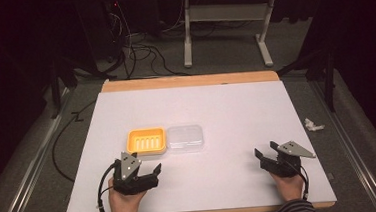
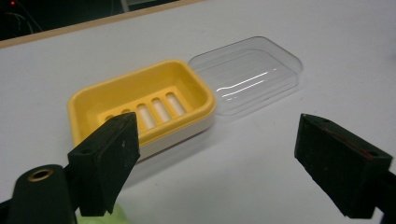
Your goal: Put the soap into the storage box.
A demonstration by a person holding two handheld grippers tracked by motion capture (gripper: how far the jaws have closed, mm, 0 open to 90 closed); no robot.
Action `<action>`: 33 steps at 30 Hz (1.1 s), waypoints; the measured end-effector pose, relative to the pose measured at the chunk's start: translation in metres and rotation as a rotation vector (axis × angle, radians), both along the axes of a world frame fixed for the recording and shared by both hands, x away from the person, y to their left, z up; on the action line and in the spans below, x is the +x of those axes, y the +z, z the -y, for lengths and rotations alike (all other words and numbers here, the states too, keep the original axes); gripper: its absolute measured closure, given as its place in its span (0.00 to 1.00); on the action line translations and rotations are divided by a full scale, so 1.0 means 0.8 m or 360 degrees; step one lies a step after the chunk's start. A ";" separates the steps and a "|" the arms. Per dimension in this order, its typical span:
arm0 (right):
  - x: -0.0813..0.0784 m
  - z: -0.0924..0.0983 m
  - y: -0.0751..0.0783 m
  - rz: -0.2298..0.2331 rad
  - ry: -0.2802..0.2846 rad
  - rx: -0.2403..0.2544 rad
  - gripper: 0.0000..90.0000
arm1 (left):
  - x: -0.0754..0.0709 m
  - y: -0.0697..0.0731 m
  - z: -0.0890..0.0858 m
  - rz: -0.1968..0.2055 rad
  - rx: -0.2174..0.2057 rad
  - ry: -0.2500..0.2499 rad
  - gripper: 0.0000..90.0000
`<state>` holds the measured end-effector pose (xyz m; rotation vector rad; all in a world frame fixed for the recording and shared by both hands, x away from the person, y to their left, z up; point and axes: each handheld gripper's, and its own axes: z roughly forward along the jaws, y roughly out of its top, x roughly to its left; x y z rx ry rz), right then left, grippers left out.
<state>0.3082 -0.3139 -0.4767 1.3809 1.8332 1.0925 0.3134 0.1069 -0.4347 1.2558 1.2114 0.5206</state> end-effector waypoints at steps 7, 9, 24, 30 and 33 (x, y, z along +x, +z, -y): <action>-0.001 0.000 0.000 0.0004 0.0001 0.0003 0.36 | 0.002 -0.003 -0.031 -0.0028 0.0003 0.0102 0.16; -0.001 0.000 0.000 0.0007 0.0002 0.0001 0.36 | 0.003 -0.003 -0.035 -0.0035 0.0002 0.0117 0.15; 0.000 -0.002 0.000 -0.0012 0.0003 -0.0010 0.36 | 0.011 -0.020 -0.077 -0.0111 0.0023 0.0262 0.13; 0.000 -0.002 0.000 -0.0013 0.0003 -0.0009 0.36 | 0.013 -0.040 -0.084 -0.0186 0.0027 0.0279 0.12; 0.000 -0.002 0.000 -0.0011 0.0004 -0.0011 0.36 | 0.014 -0.048 -0.086 -0.0215 0.0048 0.0281 0.12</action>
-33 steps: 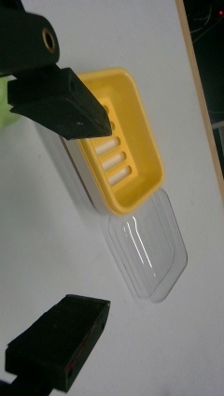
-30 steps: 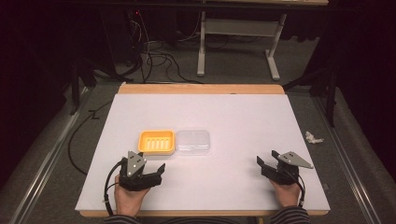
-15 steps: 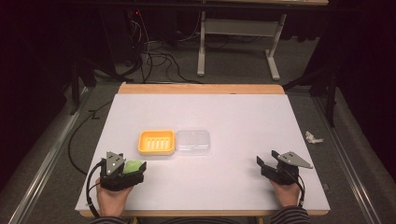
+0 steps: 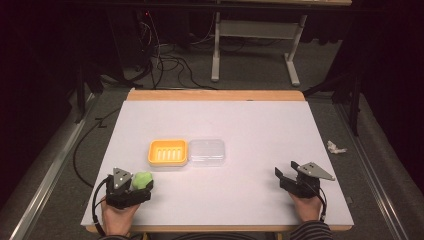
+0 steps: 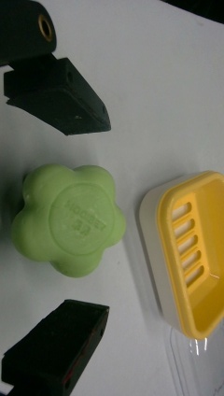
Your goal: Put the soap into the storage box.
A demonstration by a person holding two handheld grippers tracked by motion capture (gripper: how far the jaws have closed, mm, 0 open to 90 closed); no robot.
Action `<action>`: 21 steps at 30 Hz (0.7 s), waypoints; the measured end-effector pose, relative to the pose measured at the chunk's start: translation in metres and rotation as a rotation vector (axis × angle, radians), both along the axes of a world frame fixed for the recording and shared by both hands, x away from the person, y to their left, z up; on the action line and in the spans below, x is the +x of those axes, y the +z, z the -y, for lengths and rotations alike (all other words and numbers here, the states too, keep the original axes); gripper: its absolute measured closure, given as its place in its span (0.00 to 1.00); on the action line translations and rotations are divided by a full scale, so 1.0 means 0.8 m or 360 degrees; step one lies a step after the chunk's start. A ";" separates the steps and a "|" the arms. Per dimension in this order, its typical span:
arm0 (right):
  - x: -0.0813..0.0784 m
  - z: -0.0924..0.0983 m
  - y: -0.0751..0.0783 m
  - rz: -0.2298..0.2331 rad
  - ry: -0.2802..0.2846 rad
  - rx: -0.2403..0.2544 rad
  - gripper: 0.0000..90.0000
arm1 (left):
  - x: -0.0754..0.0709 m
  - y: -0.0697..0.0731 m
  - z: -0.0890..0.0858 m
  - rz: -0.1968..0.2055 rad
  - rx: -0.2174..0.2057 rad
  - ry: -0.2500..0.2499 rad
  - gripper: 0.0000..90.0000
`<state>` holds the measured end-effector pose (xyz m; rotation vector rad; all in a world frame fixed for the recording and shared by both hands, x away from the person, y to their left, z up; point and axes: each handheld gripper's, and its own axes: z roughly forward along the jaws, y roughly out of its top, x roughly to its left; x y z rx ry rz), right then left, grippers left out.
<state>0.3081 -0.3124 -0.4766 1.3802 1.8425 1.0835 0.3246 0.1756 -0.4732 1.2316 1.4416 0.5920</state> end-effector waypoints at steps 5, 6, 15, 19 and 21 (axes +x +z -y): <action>0.000 -0.001 0.000 0.0007 0.0003 -0.0017 0.36 | 0.004 -0.012 0.000 -0.0056 -0.0008 0.0016 0.13; 0.000 -0.001 0.000 0.0010 0.0002 -0.0018 0.36 | 0.004 -0.012 0.000 -0.0056 -0.0008 0.0016 0.13; 0.000 0.000 0.000 0.0001 0.0001 -0.0016 0.36 | 0.008 -0.027 0.008 -0.0083 0.0036 0.0051 0.18; 0.000 0.000 0.000 0.0003 0.0000 -0.0016 0.36 | 0.009 -0.029 0.009 -0.0081 0.0046 0.0061 0.21; 0.000 0.000 0.000 0.0003 -0.0003 -0.0012 0.36 | 0.009 -0.029 0.011 -0.0078 0.0053 0.0059 0.23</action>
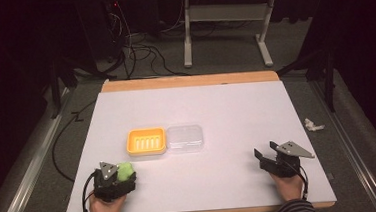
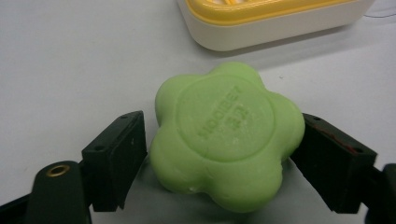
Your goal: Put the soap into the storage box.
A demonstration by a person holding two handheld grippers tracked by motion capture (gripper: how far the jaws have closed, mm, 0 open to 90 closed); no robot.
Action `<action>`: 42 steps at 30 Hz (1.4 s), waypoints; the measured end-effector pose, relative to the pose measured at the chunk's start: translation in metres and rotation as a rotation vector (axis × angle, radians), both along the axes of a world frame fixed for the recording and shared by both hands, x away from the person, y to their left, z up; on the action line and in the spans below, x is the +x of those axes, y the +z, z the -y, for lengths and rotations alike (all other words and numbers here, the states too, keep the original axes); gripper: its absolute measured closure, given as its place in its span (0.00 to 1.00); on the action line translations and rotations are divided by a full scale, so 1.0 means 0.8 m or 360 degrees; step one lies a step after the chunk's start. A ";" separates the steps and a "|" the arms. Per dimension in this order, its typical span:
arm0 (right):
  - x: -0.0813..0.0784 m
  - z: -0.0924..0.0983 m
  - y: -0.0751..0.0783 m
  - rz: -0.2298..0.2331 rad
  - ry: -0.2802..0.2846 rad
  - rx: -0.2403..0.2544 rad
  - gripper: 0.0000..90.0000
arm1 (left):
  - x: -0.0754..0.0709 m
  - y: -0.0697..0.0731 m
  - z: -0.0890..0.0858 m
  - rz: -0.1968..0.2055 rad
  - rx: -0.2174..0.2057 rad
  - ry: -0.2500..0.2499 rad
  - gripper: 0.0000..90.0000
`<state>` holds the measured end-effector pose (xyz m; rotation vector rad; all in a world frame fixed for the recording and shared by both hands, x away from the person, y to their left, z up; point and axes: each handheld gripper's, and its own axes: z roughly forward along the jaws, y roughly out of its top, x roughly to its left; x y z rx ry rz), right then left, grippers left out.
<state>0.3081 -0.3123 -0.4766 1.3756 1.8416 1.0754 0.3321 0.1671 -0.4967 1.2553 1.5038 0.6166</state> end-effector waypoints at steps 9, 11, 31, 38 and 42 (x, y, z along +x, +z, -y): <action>-0.001 0.000 0.000 0.0010 -0.0005 0.0011 0.36 | 0.001 -0.001 0.003 -0.0015 0.0003 0.0002 0.29; 0.000 0.000 0.000 0.0009 -0.0003 0.0005 0.36 | 0.002 0.000 0.003 -0.0024 0.0010 0.0000 0.29; -0.001 0.001 0.000 0.0013 -0.0006 0.0012 0.36 | 0.002 0.012 0.005 0.0025 0.0000 -0.0024 0.30; -0.001 0.001 0.000 0.0012 -0.0007 0.0017 0.36 | -0.004 0.024 0.007 0.0061 0.0015 -0.0048 0.30; -0.001 0.001 0.000 0.0017 -0.0003 0.0014 0.36 | -0.006 0.030 0.007 0.0065 0.0002 -0.0063 0.30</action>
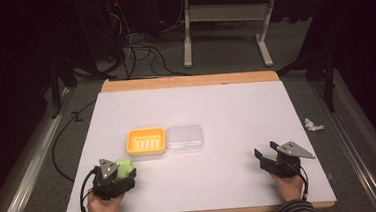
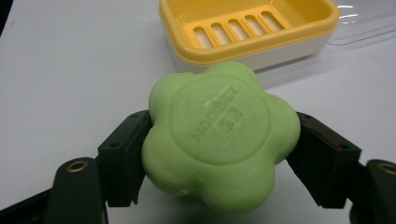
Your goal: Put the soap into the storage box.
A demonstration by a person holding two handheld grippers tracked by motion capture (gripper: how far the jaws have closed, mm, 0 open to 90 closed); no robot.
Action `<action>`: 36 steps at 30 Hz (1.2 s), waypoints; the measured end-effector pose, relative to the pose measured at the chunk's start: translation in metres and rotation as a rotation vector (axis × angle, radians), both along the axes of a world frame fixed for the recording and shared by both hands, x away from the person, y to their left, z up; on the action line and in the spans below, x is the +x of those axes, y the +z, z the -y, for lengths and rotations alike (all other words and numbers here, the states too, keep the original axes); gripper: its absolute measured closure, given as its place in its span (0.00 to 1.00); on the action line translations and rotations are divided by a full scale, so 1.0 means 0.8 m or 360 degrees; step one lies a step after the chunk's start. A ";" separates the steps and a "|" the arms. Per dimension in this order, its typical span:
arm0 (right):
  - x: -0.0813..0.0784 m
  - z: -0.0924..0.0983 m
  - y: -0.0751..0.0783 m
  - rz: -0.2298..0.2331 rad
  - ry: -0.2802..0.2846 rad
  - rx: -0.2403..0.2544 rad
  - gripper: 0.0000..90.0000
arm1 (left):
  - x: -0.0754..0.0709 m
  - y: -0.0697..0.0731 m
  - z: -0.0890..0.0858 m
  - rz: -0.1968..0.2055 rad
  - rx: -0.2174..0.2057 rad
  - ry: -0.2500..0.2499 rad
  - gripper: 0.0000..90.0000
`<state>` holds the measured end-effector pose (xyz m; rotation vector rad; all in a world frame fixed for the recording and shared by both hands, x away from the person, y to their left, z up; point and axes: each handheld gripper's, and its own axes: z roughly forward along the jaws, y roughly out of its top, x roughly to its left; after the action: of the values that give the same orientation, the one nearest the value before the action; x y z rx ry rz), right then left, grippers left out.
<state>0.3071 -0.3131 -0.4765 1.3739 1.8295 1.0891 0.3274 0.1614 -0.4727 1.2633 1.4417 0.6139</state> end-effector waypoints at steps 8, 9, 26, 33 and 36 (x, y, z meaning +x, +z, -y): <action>0.000 0.000 0.000 0.0001 0.0000 0.0002 0.36 | -0.004 0.019 0.006 0.0029 -0.0012 -0.0061 0.30; 0.000 0.000 0.000 0.0002 -0.0001 0.0004 0.36 | -0.004 0.021 0.006 0.0026 -0.0007 -0.0071 0.30; -0.001 0.001 0.000 0.0005 0.0000 0.0012 0.36 | 0.006 0.044 0.024 0.0033 -0.0086 -0.0167 0.30; -0.001 0.001 0.000 0.0009 0.0002 0.0015 0.36 | 0.012 0.054 0.033 0.0036 -0.0100 -0.0206 0.30; -0.001 0.001 0.000 0.0009 0.0003 0.0015 0.36 | 0.014 0.058 0.034 0.0033 -0.0123 -0.0218 0.30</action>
<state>0.3063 -0.3139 -0.4763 1.3733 1.8241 1.1028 0.3387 0.1339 -0.4265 1.2793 1.3368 0.4735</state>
